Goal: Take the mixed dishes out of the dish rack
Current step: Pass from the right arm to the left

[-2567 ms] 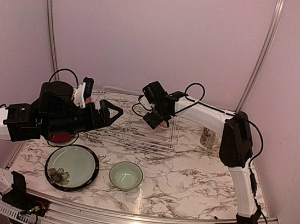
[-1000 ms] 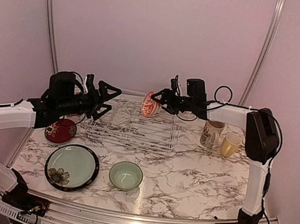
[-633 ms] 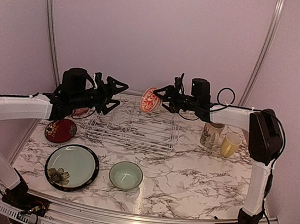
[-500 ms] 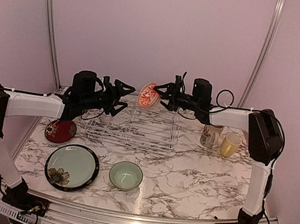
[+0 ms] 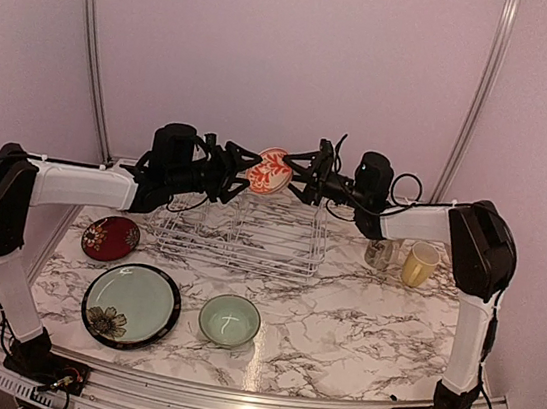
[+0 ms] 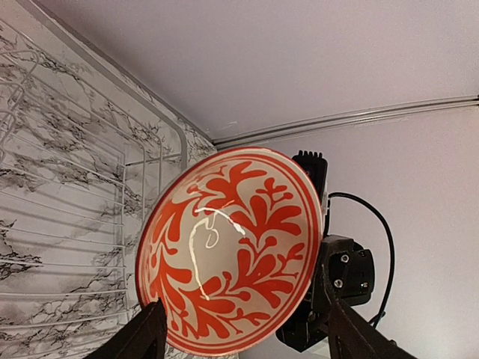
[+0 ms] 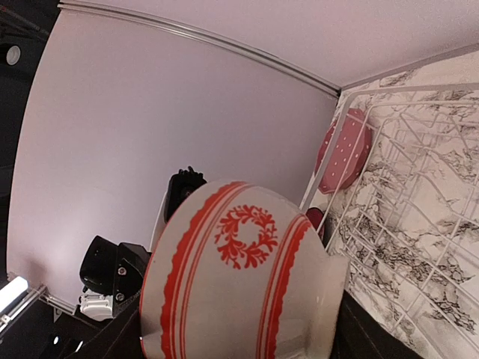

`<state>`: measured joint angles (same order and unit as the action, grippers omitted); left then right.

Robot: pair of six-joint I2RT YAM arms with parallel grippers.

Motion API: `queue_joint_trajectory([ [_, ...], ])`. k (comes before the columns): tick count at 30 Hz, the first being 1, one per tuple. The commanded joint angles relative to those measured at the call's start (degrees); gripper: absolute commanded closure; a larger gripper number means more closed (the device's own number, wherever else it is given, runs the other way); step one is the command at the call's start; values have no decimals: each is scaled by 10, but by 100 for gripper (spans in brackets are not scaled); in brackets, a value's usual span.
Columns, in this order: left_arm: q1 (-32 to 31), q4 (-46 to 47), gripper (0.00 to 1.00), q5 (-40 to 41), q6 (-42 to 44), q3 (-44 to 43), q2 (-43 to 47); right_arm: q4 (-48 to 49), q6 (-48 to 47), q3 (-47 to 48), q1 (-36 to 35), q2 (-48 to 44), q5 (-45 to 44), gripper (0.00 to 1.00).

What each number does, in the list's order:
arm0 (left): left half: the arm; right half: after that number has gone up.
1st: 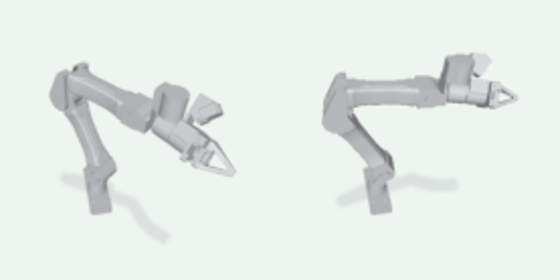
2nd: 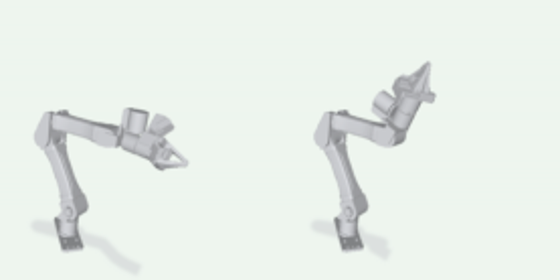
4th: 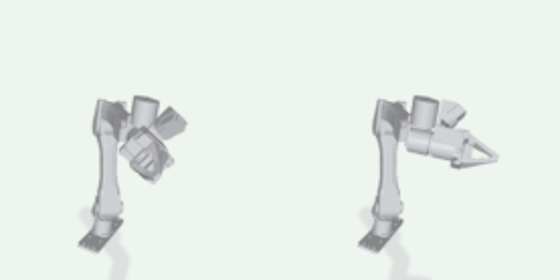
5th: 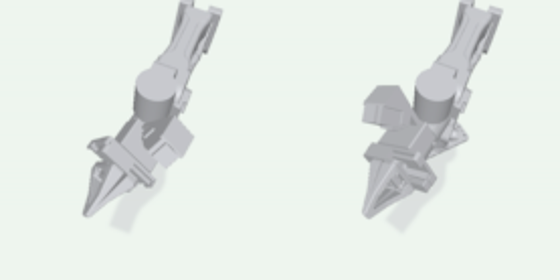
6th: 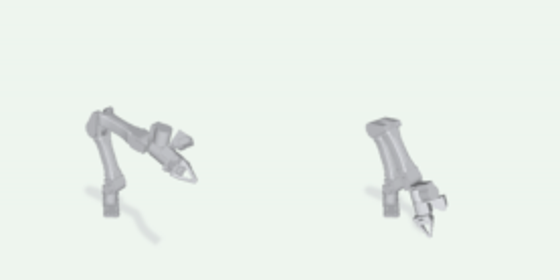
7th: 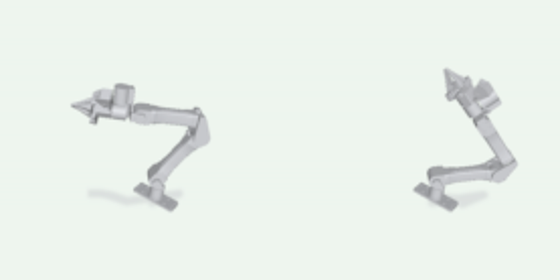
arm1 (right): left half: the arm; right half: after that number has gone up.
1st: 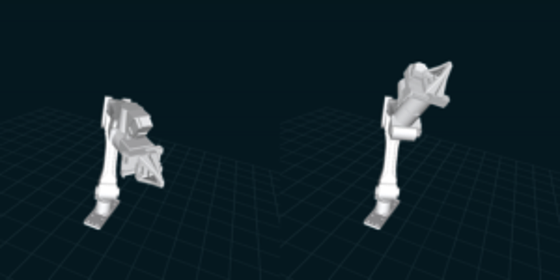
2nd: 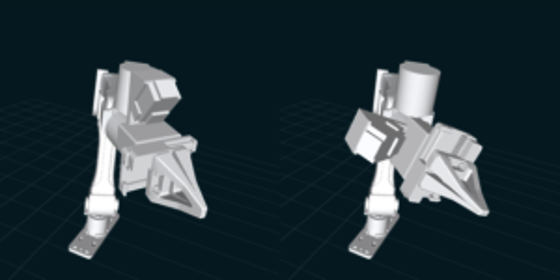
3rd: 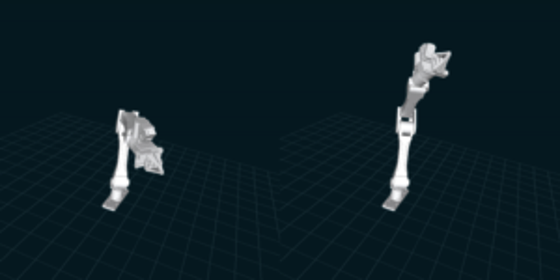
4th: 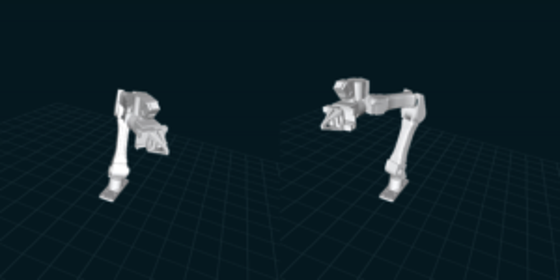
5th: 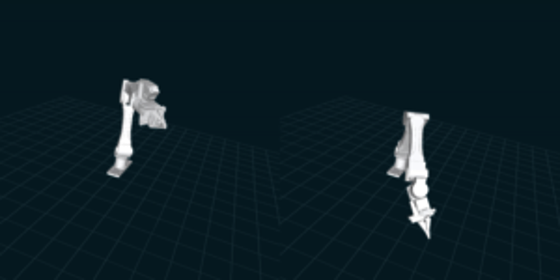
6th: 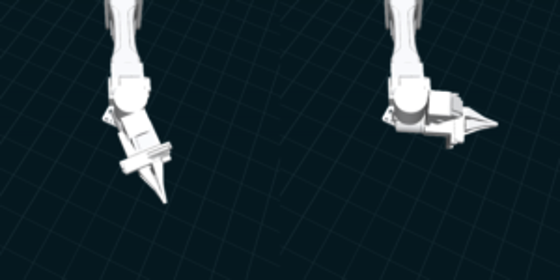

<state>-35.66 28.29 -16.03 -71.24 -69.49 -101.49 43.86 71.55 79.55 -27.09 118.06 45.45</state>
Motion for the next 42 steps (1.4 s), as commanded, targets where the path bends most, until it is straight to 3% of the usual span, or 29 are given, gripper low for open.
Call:
queue_joint_trajectory([
  [1,-5,-76,26,24,23,-40,-22,69,19,0,2,-33,6,58],
  [5,-16,-115,17,79,41,-31,-1,40,-1,18,3,-33,12,58],
  [9,-19,-142,16,129,57,-9,28,38,-6,21,3,-37,10,58],
  [17,-20,-113,18,113,50,-5,22,42,-1,18,2,-47,15,58],
  [27,-23,-20,47,67,11,-14,-30,56,12,4,-1,-64,12,58],
  [42,-35,-55,85,70,33,-40,-30,-19,-69,1,-15,-87,4,55],
])
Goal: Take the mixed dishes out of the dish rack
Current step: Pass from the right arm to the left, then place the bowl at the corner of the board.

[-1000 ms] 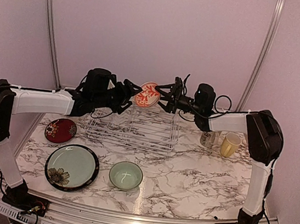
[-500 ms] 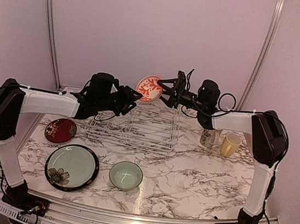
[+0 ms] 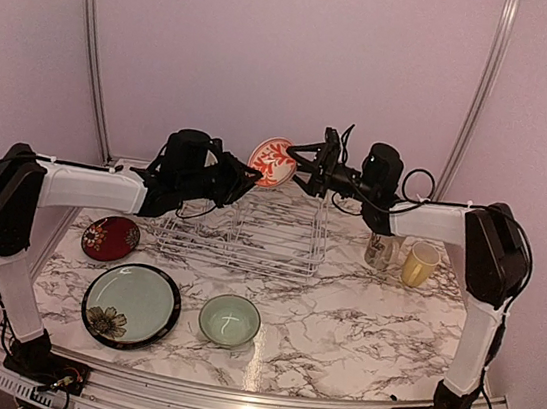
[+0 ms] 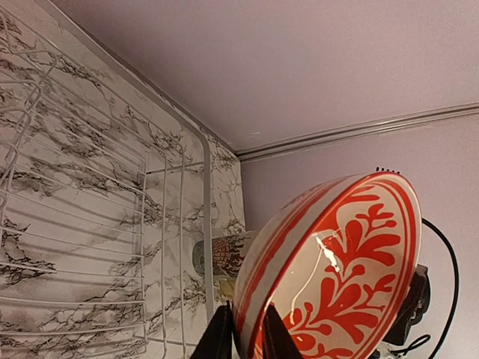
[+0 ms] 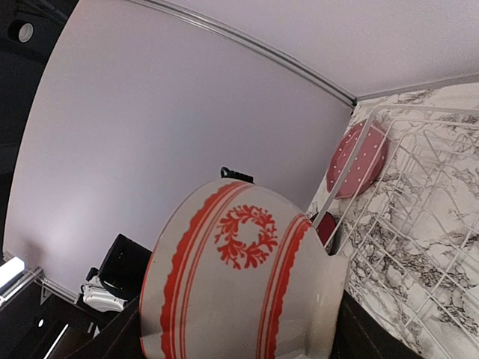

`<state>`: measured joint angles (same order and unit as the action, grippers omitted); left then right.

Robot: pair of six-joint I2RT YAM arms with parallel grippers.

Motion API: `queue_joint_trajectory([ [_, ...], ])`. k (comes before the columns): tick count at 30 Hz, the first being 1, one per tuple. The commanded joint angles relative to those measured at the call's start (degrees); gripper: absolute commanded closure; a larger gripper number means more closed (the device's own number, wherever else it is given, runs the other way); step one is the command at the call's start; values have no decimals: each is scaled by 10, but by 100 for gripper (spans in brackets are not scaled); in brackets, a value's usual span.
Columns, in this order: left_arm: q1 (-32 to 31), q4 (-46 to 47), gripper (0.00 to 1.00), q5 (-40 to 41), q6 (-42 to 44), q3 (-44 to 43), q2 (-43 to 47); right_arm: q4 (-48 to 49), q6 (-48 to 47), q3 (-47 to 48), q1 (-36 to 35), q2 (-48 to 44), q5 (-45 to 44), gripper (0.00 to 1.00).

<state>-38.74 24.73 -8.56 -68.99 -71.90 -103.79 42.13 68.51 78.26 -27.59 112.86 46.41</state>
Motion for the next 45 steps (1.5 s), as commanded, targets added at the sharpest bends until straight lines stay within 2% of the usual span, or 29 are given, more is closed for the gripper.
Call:
queue_joint_trajectory([
  [1,-4,-19,88,-6,11,-15,-5,-17,-48,17,-11,-36,-7,55],
  [4,-4,-26,100,-7,11,-13,3,-49,-77,26,-15,-44,-10,51],
  [6,-4,-39,100,-4,14,-9,13,-80,-102,28,-15,-52,-16,46],
  [10,-4,-69,100,-5,28,7,54,-197,-212,37,-14,-81,-54,20],
  [13,-4,-126,100,6,50,19,88,-284,-295,41,-13,-107,-97,9],
  [16,-4,-159,100,8,67,40,125,-347,-360,32,-8,-135,-140,2],
  [20,-8,-205,100,12,89,62,168,-415,-426,10,4,-173,-176,2],
  [28,-83,-382,100,69,171,89,260,-534,-552,-64,8,-313,-357,2],
  [33,-128,-467,100,116,177,112,297,-546,-584,-110,9,-383,-422,2],
  [38,-163,-483,100,118,174,114,273,-543,-594,-130,9,-416,-424,1],
  [45,-179,-474,100,88,151,129,240,-551,-605,-143,9,-440,-445,1],
])
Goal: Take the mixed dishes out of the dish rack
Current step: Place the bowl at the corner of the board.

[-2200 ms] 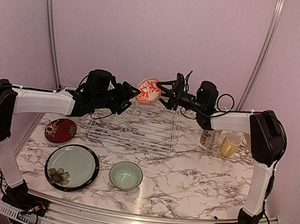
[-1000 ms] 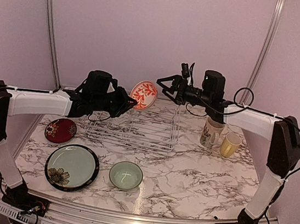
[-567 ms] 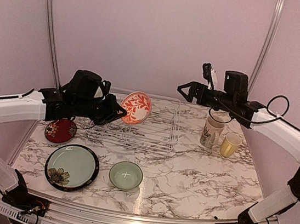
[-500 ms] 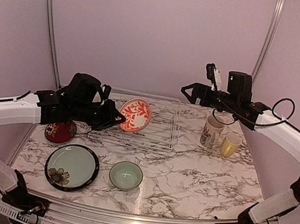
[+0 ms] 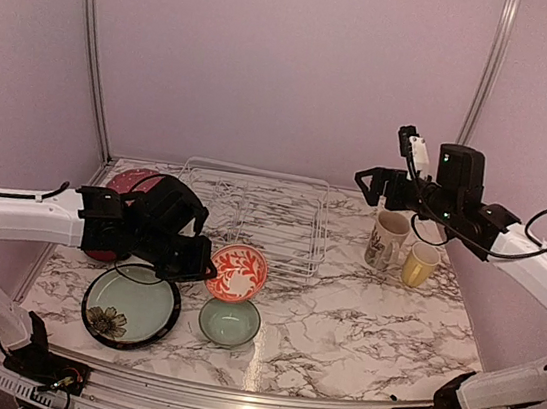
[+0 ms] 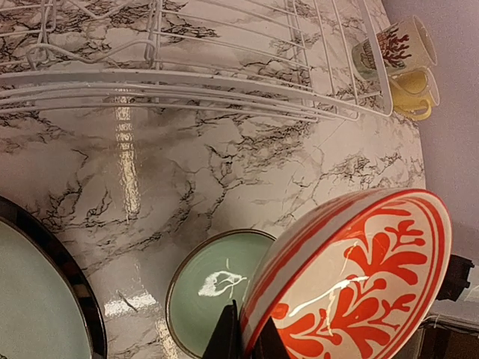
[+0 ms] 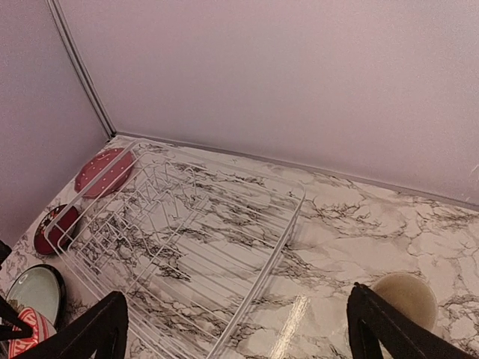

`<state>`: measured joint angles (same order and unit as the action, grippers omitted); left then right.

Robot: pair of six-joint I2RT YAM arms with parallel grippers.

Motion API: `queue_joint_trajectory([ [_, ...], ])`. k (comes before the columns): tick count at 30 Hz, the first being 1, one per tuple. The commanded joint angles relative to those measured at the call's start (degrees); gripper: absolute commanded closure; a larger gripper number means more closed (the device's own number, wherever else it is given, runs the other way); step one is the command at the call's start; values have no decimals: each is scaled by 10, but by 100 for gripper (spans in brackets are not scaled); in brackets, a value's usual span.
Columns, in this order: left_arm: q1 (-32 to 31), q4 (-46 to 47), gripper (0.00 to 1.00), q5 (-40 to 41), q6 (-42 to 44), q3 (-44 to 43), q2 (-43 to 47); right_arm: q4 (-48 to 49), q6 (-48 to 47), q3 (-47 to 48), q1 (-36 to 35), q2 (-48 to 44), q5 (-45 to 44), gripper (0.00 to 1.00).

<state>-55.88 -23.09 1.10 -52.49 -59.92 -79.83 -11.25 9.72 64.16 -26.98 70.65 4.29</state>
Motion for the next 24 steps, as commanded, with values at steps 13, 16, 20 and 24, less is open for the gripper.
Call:
queue_joint_trajectory([
  [13,-18,-44,100,-27,-4,28,-38,-19,-18,-5,3,-40,-20,2],
  [16,-23,-43,100,-28,-6,25,-52,-19,-17,-8,3,-46,-20,1],
  [20,-35,-48,100,-26,-4,5,-84,-12,-15,-15,3,-56,-15,2],
  [24,-49,-61,100,-14,-8,-11,-106,-16,-18,-15,3,-62,-15,1],
])
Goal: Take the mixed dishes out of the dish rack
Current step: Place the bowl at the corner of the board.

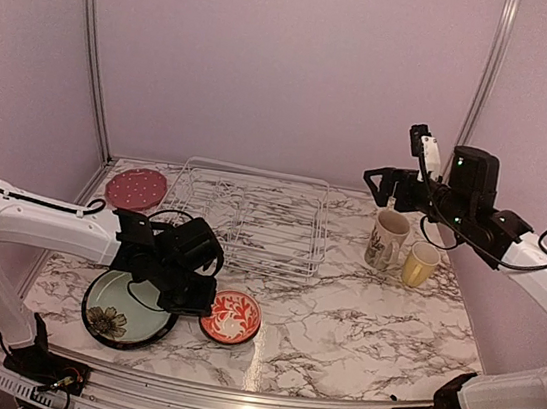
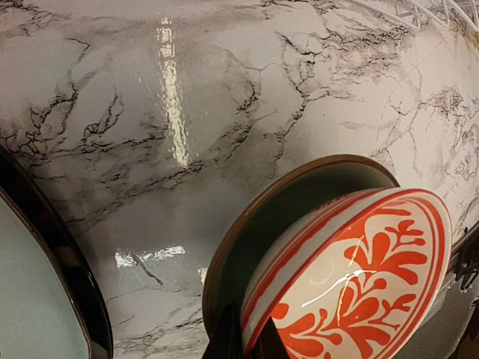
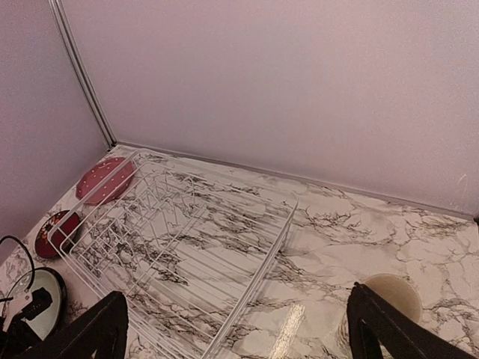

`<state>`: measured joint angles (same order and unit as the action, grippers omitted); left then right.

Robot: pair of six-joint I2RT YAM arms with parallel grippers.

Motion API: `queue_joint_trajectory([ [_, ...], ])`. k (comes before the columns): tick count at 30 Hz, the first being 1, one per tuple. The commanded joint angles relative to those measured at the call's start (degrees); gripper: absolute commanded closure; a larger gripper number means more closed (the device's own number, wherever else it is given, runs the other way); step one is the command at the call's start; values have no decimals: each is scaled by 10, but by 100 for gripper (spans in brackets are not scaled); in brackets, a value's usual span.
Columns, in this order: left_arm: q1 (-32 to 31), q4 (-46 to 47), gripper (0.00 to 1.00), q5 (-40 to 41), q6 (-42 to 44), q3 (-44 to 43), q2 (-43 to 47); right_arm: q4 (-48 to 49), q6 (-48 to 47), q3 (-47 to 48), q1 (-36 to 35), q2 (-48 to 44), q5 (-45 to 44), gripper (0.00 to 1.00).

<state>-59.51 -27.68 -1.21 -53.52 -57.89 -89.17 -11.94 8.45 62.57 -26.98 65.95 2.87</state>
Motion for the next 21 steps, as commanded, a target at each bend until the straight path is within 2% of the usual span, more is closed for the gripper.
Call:
queue_joint_trajectory([
  [1,-14,-21,100,17,2,-34,-17,-8,-5,-1,3,-19,-1,2],
  [10,-17,-57,98,48,5,-50,-20,-2,-4,-13,3,-36,-2,1],
  [15,-17,-60,91,51,6,-49,-22,1,-2,-13,3,-32,3,2],
  [21,-18,-62,75,60,9,-51,-12,-1,-3,-8,3,-32,3,2],
])
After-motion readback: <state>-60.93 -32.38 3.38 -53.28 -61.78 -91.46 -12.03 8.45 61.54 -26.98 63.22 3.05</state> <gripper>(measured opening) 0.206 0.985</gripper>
